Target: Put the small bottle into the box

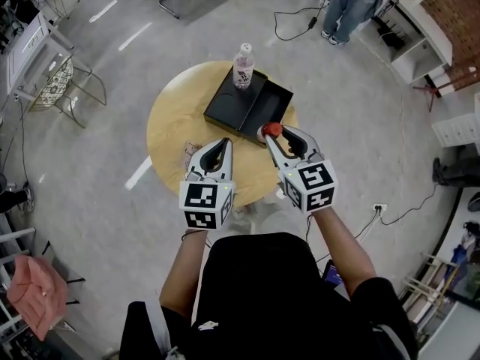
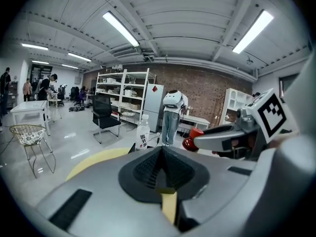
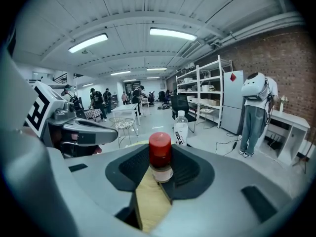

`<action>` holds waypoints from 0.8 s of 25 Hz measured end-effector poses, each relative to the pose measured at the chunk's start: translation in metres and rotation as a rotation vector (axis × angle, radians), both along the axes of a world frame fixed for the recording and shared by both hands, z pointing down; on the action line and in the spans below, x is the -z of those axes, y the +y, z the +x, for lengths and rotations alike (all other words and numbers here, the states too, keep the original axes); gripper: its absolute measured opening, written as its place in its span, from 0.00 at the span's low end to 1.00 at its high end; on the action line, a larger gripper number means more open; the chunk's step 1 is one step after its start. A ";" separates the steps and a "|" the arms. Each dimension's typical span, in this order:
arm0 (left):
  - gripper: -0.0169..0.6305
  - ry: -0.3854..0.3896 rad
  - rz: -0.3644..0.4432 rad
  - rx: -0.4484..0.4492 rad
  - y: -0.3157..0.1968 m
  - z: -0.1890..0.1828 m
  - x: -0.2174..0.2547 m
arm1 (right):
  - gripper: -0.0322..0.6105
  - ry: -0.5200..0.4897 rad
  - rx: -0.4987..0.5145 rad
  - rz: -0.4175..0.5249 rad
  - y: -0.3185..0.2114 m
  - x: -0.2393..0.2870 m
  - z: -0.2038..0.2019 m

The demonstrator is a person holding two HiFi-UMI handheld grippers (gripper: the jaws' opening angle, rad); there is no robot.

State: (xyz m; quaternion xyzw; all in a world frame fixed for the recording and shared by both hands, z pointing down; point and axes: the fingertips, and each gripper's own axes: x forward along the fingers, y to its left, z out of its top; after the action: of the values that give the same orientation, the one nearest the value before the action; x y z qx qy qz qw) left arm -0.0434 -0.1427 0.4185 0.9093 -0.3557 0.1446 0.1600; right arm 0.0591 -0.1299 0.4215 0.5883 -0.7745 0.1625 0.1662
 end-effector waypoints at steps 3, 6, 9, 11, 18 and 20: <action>0.04 -0.007 -0.015 0.008 -0.008 0.007 -0.009 | 0.25 0.000 0.014 -0.021 -0.008 -0.011 0.005; 0.04 -0.021 -0.029 0.020 -0.014 0.016 -0.018 | 0.25 -0.005 0.040 -0.046 -0.016 -0.026 0.011; 0.04 -0.036 -0.056 0.042 -0.018 0.020 -0.031 | 0.25 -0.009 0.071 -0.077 -0.025 -0.041 0.014; 0.04 -0.043 -0.074 0.057 -0.022 0.020 -0.039 | 0.25 -0.013 0.091 -0.094 -0.033 -0.050 0.013; 0.04 -0.067 -0.129 0.109 -0.029 0.028 -0.072 | 0.25 0.011 0.170 -0.145 -0.051 -0.090 0.016; 0.04 -0.074 -0.143 0.121 -0.031 0.028 -0.081 | 0.25 0.025 0.198 -0.158 -0.055 -0.101 0.014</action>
State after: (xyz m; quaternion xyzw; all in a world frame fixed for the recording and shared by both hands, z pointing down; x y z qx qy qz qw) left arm -0.0152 -0.1732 0.4997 0.8665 -0.4046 0.1930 0.2196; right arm 0.0732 -0.1851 0.5230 0.4961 -0.8114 0.1984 0.2371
